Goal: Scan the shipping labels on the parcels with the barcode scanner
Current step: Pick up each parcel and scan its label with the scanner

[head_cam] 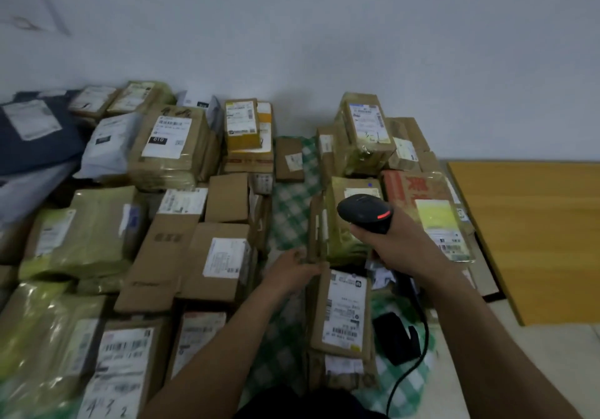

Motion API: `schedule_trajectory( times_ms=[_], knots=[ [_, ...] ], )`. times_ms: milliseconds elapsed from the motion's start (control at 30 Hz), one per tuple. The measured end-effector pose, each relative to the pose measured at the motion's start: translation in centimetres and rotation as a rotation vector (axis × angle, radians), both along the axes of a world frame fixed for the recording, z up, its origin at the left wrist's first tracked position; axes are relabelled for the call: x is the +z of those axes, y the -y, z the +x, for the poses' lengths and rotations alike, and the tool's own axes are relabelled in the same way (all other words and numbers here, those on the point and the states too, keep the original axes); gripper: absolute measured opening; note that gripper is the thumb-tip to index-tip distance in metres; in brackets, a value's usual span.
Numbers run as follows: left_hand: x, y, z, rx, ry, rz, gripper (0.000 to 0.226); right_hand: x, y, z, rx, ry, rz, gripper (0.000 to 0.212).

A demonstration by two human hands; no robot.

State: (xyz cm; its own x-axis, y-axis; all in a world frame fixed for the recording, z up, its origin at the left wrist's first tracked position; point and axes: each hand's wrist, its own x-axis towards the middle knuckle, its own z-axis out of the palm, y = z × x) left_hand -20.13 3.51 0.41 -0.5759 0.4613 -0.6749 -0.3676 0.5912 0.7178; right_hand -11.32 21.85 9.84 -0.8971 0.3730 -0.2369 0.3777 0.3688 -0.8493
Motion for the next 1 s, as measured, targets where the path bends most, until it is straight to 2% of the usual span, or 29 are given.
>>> schedule_trajectory(
  times_ms=[100, 167, 233, 300, 367, 467, 567, 667, 800, 900, 1000],
  knots=[
    [-1.2, -0.2, 1.9, -0.135, -0.004, -0.039, 0.021, -0.4, 0.9, 0.1, 0.005, 0.050, 0.029, 0.026],
    [-2.5, -0.5, 2.4, -0.136, 0.013, -0.047, 0.038, -0.4, 1.5, -0.1, -0.017, 0.049, 0.013, 0.032],
    [-2.9, -0.6, 2.6, -0.118, 0.019, -0.034, 0.048, -0.2, 1.8, -0.2, -0.002, 0.026, 0.002, 0.026],
    [-2.7, -0.8, 2.2, -0.135, 0.028, 0.000, 0.045, 0.0, 1.9, -0.4, 0.010, 0.009, -0.022, 0.023],
    [-1.8, -0.8, 0.9, -0.156, -0.047, 0.041, 0.028, -0.1, 1.7, -0.7, -0.001, 0.012, -0.032, 0.025],
    [-0.6, -1.6, -3.3, 0.029, -0.177, 0.035, 0.023, -0.1, 1.0, -1.5, -0.035, 0.011, -0.033, 0.025],
    [-1.2, -3.7, -9.1, 0.109, -0.353, 0.036, 0.023, -0.7, 0.0, -2.8, -0.108, 0.048, -0.084, 0.035],
    [-3.8, -6.7, -14.1, 0.104, -0.440, 0.012, 0.040, -1.6, -1.0, -4.2, -0.138, 0.074, -0.126, 0.033],
    [-8.2, -9.8, -19.4, 0.005, -0.514, -0.057, 0.034, -2.8, -2.2, -5.9, -0.151, 0.108, -0.111, 0.025],
    [-10.8, -11.9, -22.2, -0.096, -0.523, -0.115, 0.042, -3.5, -3.0, -6.6, -0.143, 0.138, -0.082, 0.018],
    [-12.4, -13.8, -24.0, -0.128, -0.504, -0.131, 0.040, -4.0, -3.5, -7.0, -0.142, 0.146, -0.112, 0.025]
  ],
)
